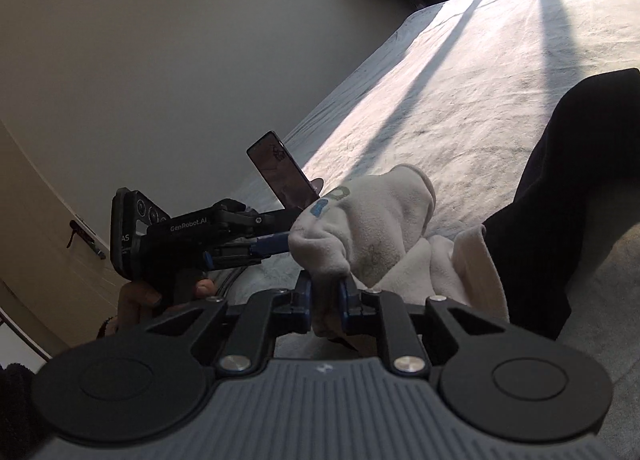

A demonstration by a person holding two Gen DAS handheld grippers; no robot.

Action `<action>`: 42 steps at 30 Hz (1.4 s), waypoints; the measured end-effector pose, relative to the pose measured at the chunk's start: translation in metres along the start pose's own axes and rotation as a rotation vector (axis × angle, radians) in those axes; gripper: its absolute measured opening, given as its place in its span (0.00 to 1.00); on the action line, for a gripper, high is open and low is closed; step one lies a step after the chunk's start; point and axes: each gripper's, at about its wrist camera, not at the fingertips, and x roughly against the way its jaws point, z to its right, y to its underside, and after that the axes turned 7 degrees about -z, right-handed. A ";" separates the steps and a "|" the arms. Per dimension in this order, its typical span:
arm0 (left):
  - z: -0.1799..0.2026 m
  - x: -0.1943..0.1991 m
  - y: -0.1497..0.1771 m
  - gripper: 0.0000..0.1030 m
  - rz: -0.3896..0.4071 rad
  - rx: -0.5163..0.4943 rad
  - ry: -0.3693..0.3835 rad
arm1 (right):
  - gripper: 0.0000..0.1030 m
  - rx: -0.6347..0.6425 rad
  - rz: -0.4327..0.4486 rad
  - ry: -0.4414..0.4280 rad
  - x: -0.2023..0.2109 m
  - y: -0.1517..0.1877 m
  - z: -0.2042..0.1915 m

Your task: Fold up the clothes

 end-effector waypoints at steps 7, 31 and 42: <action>0.003 -0.016 -0.002 0.60 -0.018 0.010 -0.025 | 0.17 0.037 -0.125 0.005 -0.026 0.019 -0.013; -0.027 -0.002 0.047 0.19 -0.160 -0.206 -0.153 | 0.62 -0.030 0.083 0.189 -0.003 -0.015 0.023; -0.039 -0.001 0.048 0.19 -0.169 -0.148 -0.144 | 0.50 0.035 -0.024 0.191 -0.067 -0.003 0.006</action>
